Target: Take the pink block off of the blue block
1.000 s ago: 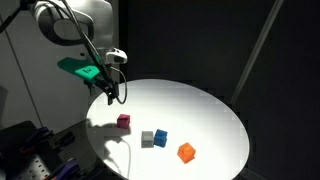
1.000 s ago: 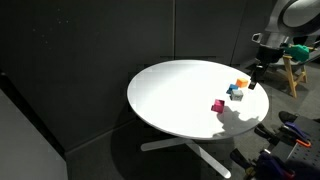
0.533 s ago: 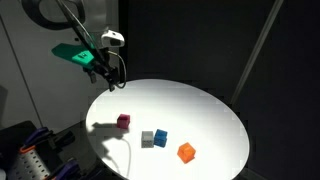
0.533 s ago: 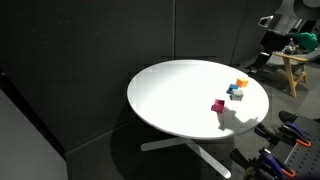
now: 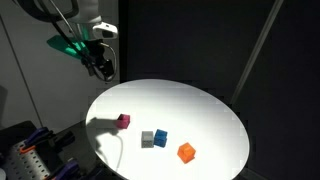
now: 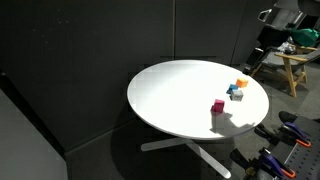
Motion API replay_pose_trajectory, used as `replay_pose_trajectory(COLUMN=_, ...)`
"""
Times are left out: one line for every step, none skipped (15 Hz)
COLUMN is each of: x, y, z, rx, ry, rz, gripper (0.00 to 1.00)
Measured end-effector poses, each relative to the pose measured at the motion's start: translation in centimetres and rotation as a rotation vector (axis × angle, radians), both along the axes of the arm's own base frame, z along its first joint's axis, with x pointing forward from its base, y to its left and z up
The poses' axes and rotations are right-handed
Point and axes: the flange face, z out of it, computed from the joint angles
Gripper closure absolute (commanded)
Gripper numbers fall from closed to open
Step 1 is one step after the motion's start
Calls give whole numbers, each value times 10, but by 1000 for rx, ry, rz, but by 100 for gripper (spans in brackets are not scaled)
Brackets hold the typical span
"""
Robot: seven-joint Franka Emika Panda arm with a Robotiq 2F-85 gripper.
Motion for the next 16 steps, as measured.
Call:
replay_pose_trajectory(x=-1, y=4, z=0, rx=2, ry=11, rz=-9, gripper=0)
replay_pose_trajectory(x=-1, y=9, z=0, rx=5, ry=27, rz=-14, gripper=0)
replay_pose_trajectory(x=-2, y=13, z=0, rx=8, ry=41, rz=-17, gripper=0)
replay_pose_trajectory(x=-4, y=16, z=1, rx=13, ry=58, rz=-17, gripper=0)
replay_pose_trajectory(x=-5, y=20, z=2, rx=20, ry=73, rz=-15, gripper=0)
replay_pose_trajectory(x=-7, y=22, z=3, rx=26, ry=87, rz=-10, gripper=0)
replay_pose_trajectory(x=-8, y=25, z=4, rx=32, ry=99, rz=-6, gripper=0)
replay_pose_trajectory(x=-10, y=27, z=5, rx=35, ry=108, rz=-2, gripper=0)
replay_pose_trajectory(x=-10, y=27, z=5, rx=36, ry=109, rz=0, gripper=0)
replay_pose_trajectory(x=-10, y=27, z=4, rx=36, ry=111, rz=0, gripper=0)
replay_pose_trajectory(x=-10, y=27, z=4, rx=36, ry=113, rz=0, gripper=0)
replay_pose_trajectory(x=-10, y=27, z=3, rx=36, ry=114, rz=0, gripper=0)
replay_pose_trajectory(x=-10, y=27, z=3, rx=36, ry=114, rz=0, gripper=0)
replay_pose_trajectory(x=-10, y=27, z=3, rx=36, ry=114, rz=0, gripper=0)
replay_pose_trajectory(x=-10, y=27, z=3, rx=36, ry=114, rz=0, gripper=0)
replay_pose_trajectory(x=-10, y=27, z=3, rx=36, ry=114, rz=0, gripper=0)
